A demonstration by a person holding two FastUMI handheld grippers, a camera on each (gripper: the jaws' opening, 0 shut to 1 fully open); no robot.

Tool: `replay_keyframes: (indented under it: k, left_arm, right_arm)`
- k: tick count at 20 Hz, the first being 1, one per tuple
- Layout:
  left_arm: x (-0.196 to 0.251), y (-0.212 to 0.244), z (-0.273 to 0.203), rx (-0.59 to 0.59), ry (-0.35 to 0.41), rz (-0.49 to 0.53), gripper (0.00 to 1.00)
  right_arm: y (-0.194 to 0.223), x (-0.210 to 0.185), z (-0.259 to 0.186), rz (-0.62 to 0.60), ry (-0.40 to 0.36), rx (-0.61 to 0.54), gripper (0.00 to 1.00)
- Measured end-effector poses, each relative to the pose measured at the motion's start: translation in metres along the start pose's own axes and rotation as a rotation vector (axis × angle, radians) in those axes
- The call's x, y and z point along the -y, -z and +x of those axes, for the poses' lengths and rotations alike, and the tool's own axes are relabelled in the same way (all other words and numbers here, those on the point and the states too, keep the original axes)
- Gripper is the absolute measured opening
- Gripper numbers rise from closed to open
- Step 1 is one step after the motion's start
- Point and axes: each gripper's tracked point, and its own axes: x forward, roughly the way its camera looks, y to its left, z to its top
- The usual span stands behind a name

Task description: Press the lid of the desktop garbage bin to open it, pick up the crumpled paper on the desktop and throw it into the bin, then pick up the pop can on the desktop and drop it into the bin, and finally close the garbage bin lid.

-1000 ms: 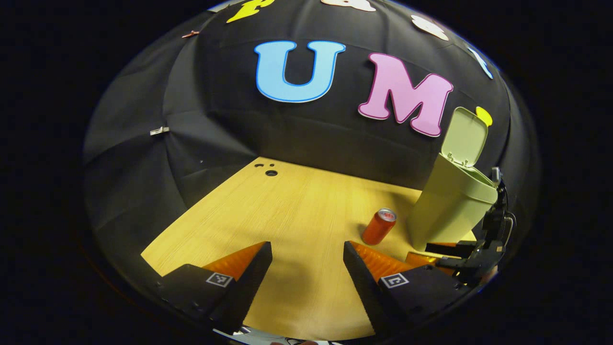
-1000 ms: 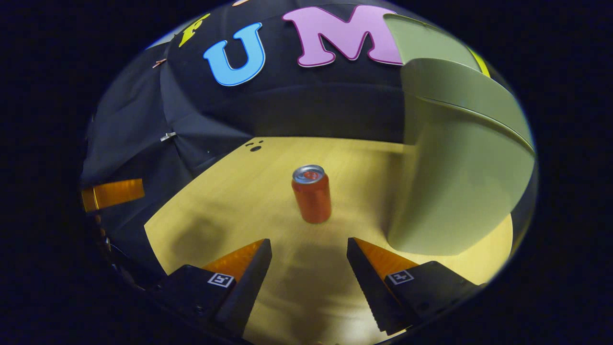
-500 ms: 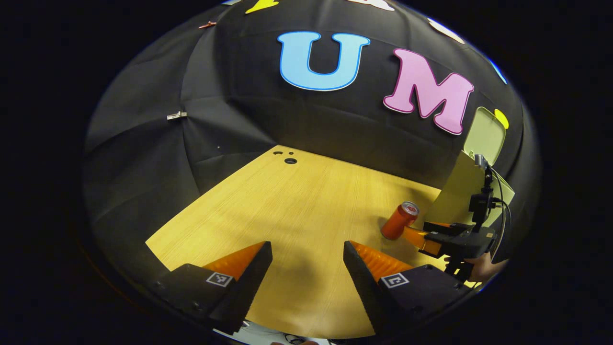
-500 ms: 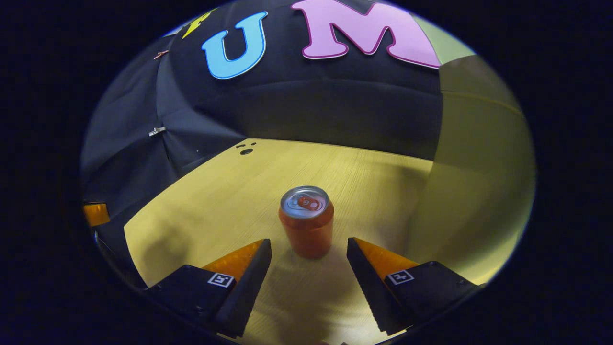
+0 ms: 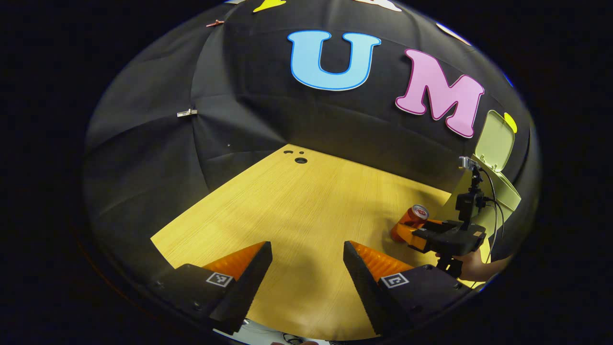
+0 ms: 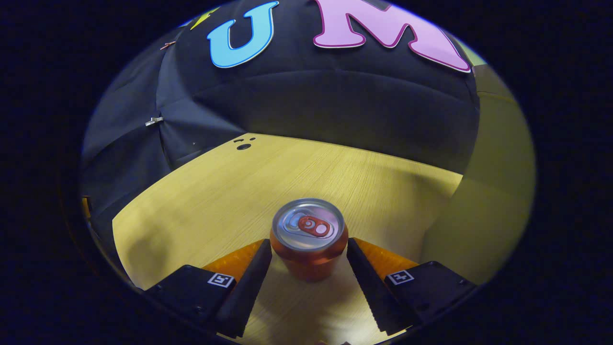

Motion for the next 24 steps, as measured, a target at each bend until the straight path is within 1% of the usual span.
replay_keyframes:
  k: [3,4,5,6,10,12,13,15,18,22,24]
  left_arm:
    - [0.001,0.006,-0.004,-0.008,-0.011,-0.017,0.96]
    - [0.001,0.006,-0.005,-0.007,-0.01,-0.025,0.96]
    - [0.003,0.008,-0.007,-0.007,-0.01,-0.03,0.96]
    - [0.004,0.009,-0.009,-0.009,-0.007,-0.031,0.96]
    - [0.01,0.012,-0.02,0.006,0.023,-0.016,0.96]
    - [0.016,0.018,-0.028,0.005,0.053,-0.023,0.96]
    - [0.021,0.025,-0.033,0.0,0.073,-0.022,0.96]
    - [0.028,0.036,-0.043,0.0,0.102,-0.002,0.96]
    - [0.039,0.05,-0.055,0.009,0.148,0.042,0.96]
    - [0.053,0.062,-0.065,0.025,0.205,0.062,0.96]
    - [0.057,0.067,-0.066,0.022,0.216,0.074,0.96]
  right_arm:
    - [0.001,-0.001,0.003,-0.004,-0.004,0.003,0.99]
    - [0.0,-0.001,0.003,-0.009,-0.003,0.005,0.93]
    - [-0.001,0.002,0.002,-0.013,-0.003,0.007,0.93]
    - [0.001,0.0,0.004,-0.012,-0.012,0.002,0.84]
    - [-0.016,-0.004,-0.01,-0.033,-0.006,0.032,0.83]
    - [-0.026,-0.006,-0.029,-0.05,0.006,0.044,0.83]
    - [-0.032,-0.01,-0.039,-0.057,-0.001,0.053,0.83]
    - [-0.043,-0.016,-0.064,-0.096,-0.007,0.062,0.83]
    - [-0.071,-0.023,-0.106,-0.141,-0.007,0.112,0.83]
    - [-0.106,-0.028,-0.16,-0.147,-0.013,0.175,0.83]
    - [-0.123,-0.027,-0.182,-0.141,-0.01,0.206,0.83]
